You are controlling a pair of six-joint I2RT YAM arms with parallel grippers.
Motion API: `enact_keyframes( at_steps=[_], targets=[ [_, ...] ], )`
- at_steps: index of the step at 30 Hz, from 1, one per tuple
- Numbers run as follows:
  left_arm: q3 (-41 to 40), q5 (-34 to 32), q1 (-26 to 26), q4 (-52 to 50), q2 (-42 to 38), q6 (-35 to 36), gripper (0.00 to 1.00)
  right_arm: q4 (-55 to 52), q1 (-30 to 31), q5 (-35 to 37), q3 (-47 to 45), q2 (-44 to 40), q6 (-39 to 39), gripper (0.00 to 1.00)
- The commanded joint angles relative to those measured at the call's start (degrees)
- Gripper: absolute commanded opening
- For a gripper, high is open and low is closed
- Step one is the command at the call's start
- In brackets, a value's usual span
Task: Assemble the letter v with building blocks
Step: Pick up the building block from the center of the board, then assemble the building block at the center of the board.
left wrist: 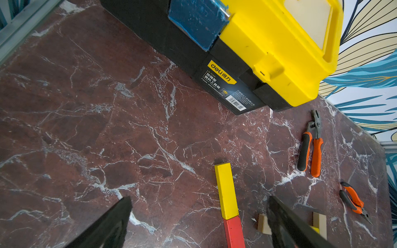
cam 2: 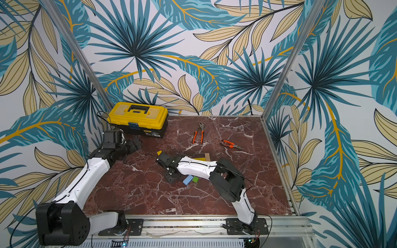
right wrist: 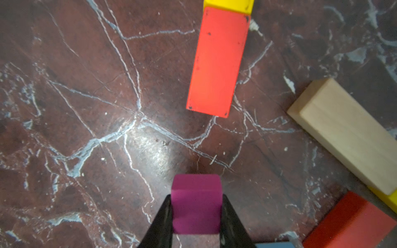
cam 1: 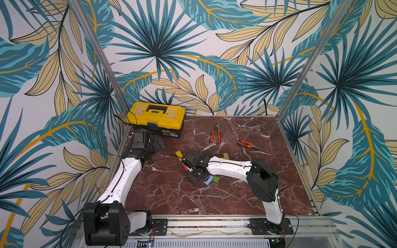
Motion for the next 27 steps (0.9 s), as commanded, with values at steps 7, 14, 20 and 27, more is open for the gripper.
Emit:
enact_keyframes(
  at_steps=[7,14,20,27],
  targets=[
    [-0.81,0.27,0.55,0.19,-0.67,0.48,0.99,-4.05,-0.87,-0.46,3.69,4.1,1.21,0.3],
    [-0.77,0.27,0.57,0.15,-0.64,0.54,1.0,-4.6,-1.31,-0.75,5.35,5.62,2.08,0.3],
    [-0.75,0.21,0.56,0.17,-0.58,0.61,0.99,-4.66,-1.53,-1.24,6.06,6.59,2.04,0.3],
    [-0.8,0.01,0.6,0.17,-0.67,0.7,0.99,-4.87,-1.68,-1.39,6.85,7.71,2.45,0.3]
  ],
)
